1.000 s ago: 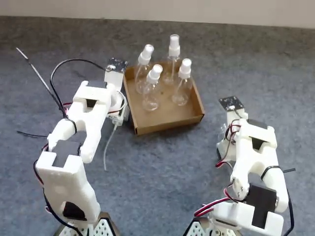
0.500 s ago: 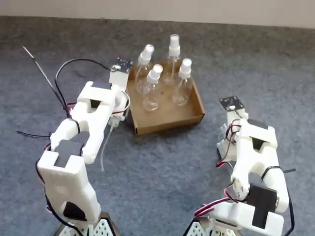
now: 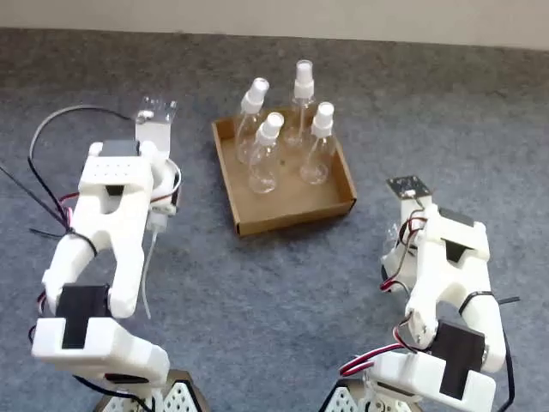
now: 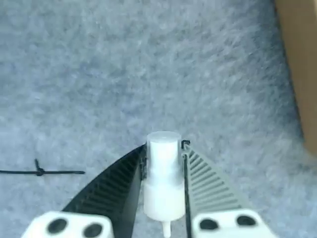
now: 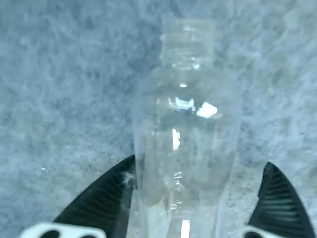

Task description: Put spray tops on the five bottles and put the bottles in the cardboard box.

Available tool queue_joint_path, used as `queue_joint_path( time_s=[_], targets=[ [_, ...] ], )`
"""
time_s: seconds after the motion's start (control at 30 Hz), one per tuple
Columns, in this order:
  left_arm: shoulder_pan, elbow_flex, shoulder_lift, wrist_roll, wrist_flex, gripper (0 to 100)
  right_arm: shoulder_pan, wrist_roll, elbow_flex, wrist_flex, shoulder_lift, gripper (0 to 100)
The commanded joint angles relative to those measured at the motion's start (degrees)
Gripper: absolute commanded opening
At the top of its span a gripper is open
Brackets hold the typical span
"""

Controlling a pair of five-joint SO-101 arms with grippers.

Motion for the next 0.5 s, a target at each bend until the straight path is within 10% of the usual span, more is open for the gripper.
queue_joint_path(
  time_s=[0.0,0.47],
  targets=[
    [-0.22,8.57,-4.79,0.35,-9.14,0,0.92,0.0,-5.93,4.18,-0.84,32.2],
    [-0.04,12.18,-5.58,0.18,-11.96,0,-2.68,-2.81,-17.01,5.67,0.31,24.3]
  ],
)
